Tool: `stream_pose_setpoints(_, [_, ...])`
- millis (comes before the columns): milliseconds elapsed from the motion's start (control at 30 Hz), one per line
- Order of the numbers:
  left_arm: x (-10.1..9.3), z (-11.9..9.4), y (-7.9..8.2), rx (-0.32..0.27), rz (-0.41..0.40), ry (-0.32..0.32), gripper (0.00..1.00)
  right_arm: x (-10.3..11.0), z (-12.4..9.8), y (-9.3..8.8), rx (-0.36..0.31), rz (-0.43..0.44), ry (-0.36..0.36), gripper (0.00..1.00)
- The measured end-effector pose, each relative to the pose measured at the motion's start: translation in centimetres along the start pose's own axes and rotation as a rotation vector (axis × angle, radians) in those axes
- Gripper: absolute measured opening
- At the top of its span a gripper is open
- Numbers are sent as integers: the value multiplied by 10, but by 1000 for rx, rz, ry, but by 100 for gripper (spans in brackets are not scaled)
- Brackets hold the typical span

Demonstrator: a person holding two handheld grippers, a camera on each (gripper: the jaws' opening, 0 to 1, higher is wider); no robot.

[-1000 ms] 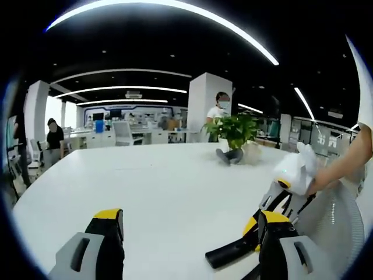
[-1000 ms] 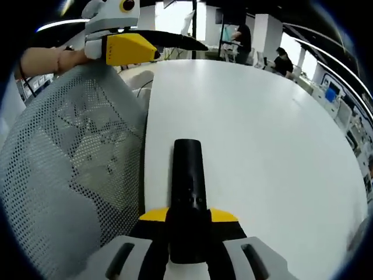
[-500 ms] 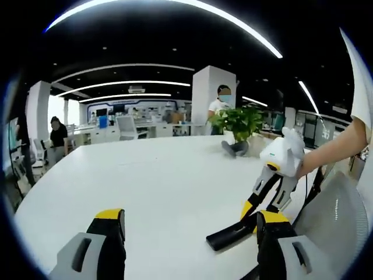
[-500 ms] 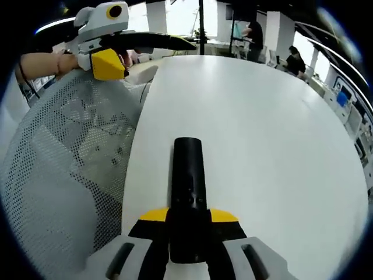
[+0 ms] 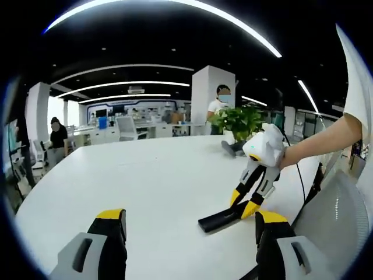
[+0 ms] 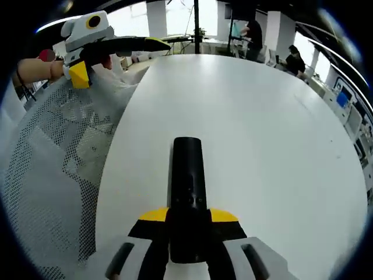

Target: Press the specified remote control buttons in sequence, fully releasing each button before pressing the next.

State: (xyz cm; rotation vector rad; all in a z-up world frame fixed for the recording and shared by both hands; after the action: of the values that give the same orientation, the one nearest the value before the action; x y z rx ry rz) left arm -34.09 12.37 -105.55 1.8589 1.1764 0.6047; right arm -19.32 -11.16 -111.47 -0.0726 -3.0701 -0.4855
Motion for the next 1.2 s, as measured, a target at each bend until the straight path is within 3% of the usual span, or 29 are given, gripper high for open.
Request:
stream_pose_setpoints(300, [-2,1,1,5,11,1,96,-15,-5,2,30,-16,-1,21])
stream_pose_setpoints(500, [-2,1,1,15,10,1,95,-41,-4,0,52,-17,0,21])
stream_pose_setpoints(800, [-1,1,0,22,10,6,94,-63,-7,4,121,-100,-10,21])
stream_pose_setpoints(1200, [-4,0,2,34,12,8,92,-108,-11,7,185,-61,-20,20])
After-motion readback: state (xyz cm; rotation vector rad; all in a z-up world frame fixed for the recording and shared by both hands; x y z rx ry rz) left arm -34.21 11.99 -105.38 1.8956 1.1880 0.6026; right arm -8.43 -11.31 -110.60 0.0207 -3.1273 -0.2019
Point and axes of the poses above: the point that each gripper's makers call its tool centre point, and the gripper's own axes: z roughly forward along the fingers, x roughly to its left, y roughly out of its top, the point moved 10 cm from there along -z, roughly backward along the fingers, and after that the axes turned 15 degrees about x, right-handed, at the moved point
